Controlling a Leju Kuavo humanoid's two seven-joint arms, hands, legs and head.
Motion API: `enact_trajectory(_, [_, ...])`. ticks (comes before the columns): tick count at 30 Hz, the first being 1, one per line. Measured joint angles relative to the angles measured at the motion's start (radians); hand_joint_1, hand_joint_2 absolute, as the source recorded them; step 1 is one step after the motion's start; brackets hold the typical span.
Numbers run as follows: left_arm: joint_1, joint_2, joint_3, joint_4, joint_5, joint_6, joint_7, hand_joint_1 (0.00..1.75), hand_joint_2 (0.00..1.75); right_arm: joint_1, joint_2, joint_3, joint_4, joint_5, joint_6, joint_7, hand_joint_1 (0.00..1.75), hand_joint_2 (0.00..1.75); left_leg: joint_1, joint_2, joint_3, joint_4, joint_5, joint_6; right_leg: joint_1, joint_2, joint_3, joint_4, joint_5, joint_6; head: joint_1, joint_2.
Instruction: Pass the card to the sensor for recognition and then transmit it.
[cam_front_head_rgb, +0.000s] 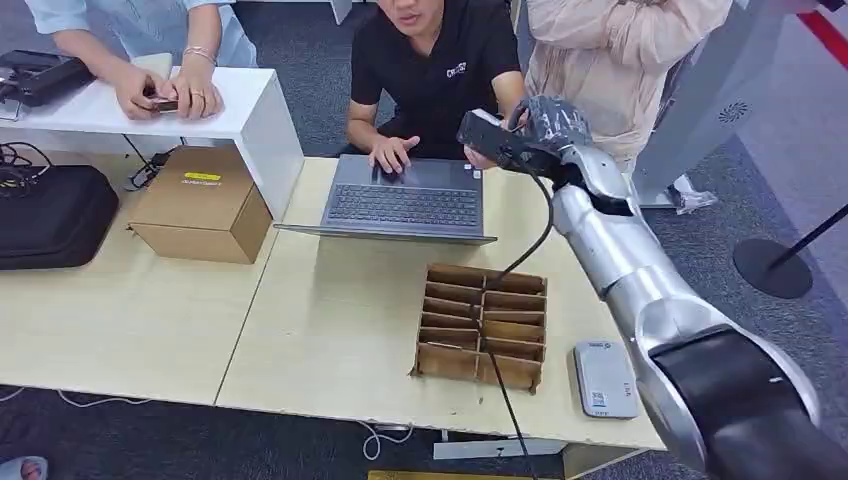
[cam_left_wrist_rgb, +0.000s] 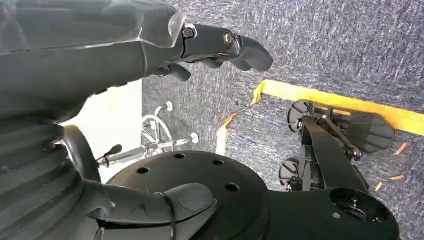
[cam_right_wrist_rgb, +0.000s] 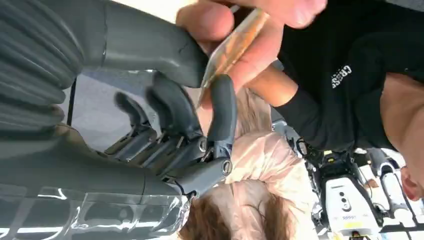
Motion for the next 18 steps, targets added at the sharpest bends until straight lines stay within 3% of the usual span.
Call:
enact_trajectory(13, [0.003,0.0,-0.001,0.0,0.007,0.018,0.0,0.0,1.75,0.016,0.004,-0.046,-0.001,-0.038,-0.086,-0.063,0.0,1.75,0.0,0.0,0.0,0.0,0.0,0.0,0.0,0.0,-0.001,0.0,0.0,0.0,0.0,0.0])
enact_trajectory(18, [0.012,-0.001,-0.001,0.0,0.025,0.046,0.0,0.0,1.75,0.078,-0.012,-0.092,-0.088,-0.122,-0.1,-0.142,0.0,1.75,0.0,0.0,0.0,0.0,0.0,0.0,0.0,0.0,-0.001,0.0,0.0,0.0,0.0,0.0])
